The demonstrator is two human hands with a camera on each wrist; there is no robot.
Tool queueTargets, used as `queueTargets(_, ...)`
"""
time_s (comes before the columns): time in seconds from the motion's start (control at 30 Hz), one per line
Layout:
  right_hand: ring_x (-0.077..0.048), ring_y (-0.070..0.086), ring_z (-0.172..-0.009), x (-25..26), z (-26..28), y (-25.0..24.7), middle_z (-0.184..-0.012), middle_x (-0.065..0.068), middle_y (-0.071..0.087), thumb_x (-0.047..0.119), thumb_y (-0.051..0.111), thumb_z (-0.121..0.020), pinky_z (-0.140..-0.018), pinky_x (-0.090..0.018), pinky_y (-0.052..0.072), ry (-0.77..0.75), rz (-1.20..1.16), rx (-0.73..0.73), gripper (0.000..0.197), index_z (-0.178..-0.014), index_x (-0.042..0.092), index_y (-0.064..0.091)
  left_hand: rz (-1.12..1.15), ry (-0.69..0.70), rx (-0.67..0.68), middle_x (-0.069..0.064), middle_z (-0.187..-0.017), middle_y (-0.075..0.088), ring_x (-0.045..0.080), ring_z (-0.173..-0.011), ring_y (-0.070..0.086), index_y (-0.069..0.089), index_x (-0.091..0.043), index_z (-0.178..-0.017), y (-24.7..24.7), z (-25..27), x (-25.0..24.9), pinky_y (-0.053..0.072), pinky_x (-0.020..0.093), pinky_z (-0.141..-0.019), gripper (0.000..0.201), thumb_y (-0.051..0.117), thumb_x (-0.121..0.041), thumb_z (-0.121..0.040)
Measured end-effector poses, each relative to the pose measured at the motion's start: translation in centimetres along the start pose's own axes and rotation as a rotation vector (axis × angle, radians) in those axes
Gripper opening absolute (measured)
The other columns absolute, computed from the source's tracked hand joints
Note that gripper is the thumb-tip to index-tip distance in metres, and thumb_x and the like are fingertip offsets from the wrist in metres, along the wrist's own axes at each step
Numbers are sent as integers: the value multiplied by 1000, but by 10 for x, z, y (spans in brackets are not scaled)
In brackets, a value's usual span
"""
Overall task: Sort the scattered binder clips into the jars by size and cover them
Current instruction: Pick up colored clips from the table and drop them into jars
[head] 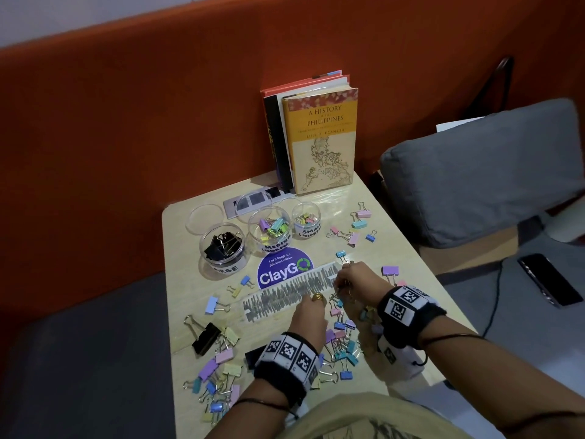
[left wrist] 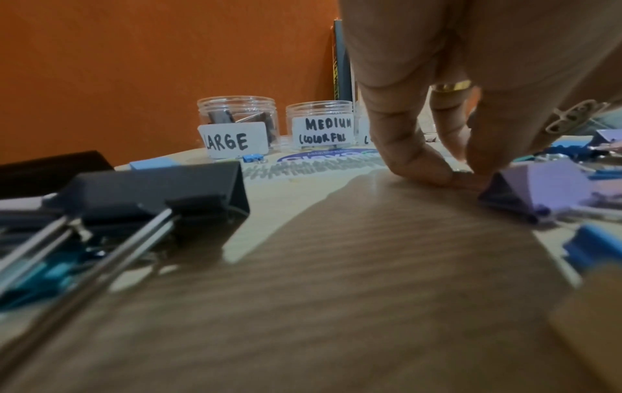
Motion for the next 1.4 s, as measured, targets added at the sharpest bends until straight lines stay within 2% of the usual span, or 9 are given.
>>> queueTargets(0.23,-25,61,-97,-5,5,-7,-103,-13,69,4,63,-80,-79,-22,42,69,-59,-66,19,-98,7,70,81,1,60,10,-110,60,26,-97,60,45,-16,-113,-8,-13,7,51,36,-85,34,49,3,-84)
queueTargets(0.43,-13,58,-76,-16,12,-16,-91,-9,72,2,64,-79,-64,-11,40,202,-212,-206,16,-91,8,72,300,101,6,12,-114,57,31,-111,56,56,-2,-114,-16,-15,-4,47,40,-96,29,43,6,-90)
queueTargets(0.57,-10,57,-71,-21,15,-17,-88,-9,72,1,67,-75,-54,-4,34,247,-273,-215,13,-86,7,72,225,76,53,9,-113,44,36,-118,47,55,0,-113,-11,-21,-14,42,45,-101,29,41,7,-88)
queueTargets(0.77,-15,56,-77,-19,13,-31,-93,-15,71,6,69,-78,-61,-13,39,235,-361,-269,15,-92,3,71,-77,106,13,8,-124,40,24,-118,41,55,-9,-115,-7,-25,-17,40,36,-104,38,65,-30,-85)
queueTargets(1.0,-19,62,-77,1,-24,-71,-93,-17,71,13,67,-82,-80,-31,53,187,-415,-345,18,-94,0,69,-130,64,40,11,-123,44,26,-118,43,60,-3,-108,-10,-33,-9,40,38,-103,41,67,-35,-83)
queueTargets(1.07,-26,65,-78,11,-43,-85,-88,-16,70,14,67,-82,-72,-28,57,162,-416,-364,19,-95,-1,69,-111,57,61,11,-121,45,26,-116,44,61,-1,-108,-11,-34,-7,40,37,-101,41,67,-34,-83)
queueTargets(1.13,-27,67,-80,22,-61,-96,-89,-16,71,15,68,-81,-68,-26,56,166,-412,-381,21,-96,0,69,-60,60,63,11,-120,47,27,-115,46,63,-1,-109,-11,-32,-6,42,38,-100,37,67,-27,-83)
queueTargets(1.2,-30,67,-86,30,-78,-105,-92,-20,71,15,69,-80,-79,-34,54,174,-407,-391,23,-96,-1,69,-5,63,58,10,-120,49,29,-115,49,64,-2,-111,-13,-33,-5,44,39,-99,34,66,-20,-83)
queueTargets(1.4,-29,62,-103,35,-102,-109,-111,-20,67,21,68,-82,-91,-33,47,143,-383,-355,39,-112,-2,62,153,2,-15,15,-110,57,29,-102,57,64,2,-103,-33,-34,5,45,32,-87,28,59,-21,-89)
Point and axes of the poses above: each hand's wrist, its own z-axis away from the middle knuckle, its own y-axis out of the palm, x = y × z, the point moved 5 cm from there along -z, towards the middle knuckle
